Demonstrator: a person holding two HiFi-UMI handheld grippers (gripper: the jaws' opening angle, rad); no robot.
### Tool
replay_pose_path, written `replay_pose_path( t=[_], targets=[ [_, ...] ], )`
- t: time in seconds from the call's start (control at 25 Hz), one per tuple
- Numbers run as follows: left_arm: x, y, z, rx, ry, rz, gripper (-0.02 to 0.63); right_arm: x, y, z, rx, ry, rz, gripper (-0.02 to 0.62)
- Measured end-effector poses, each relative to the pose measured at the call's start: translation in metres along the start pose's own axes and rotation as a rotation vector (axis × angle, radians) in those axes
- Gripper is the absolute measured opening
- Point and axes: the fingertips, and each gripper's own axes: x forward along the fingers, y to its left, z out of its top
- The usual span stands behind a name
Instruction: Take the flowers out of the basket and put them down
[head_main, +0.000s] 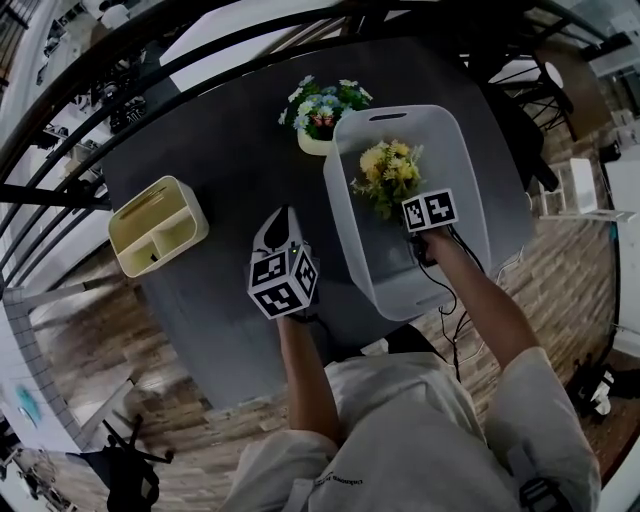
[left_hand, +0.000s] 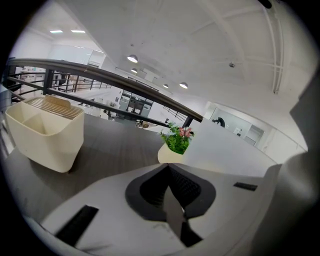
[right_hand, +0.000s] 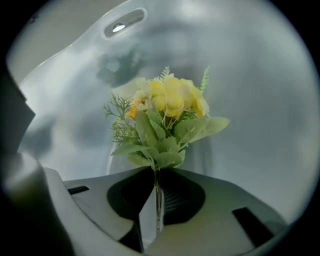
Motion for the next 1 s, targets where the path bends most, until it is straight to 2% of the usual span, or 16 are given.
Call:
replay_pose_path(
  t=[0.4, 1.0],
  targets=[
    [-0.033, -0.013, 0.009, 0.022, -0.057, 0.043, 0.015, -0.026, 0.034, 0.0, 0.071, -0.053, 0.143, 0.064],
    [-0.089, -0.025, 0.039, 0.097, -0.179, 0.164, 0.017, -0.088, 0.079, 0.022, 0.056, -0.194, 0.35, 0.063]
  ],
)
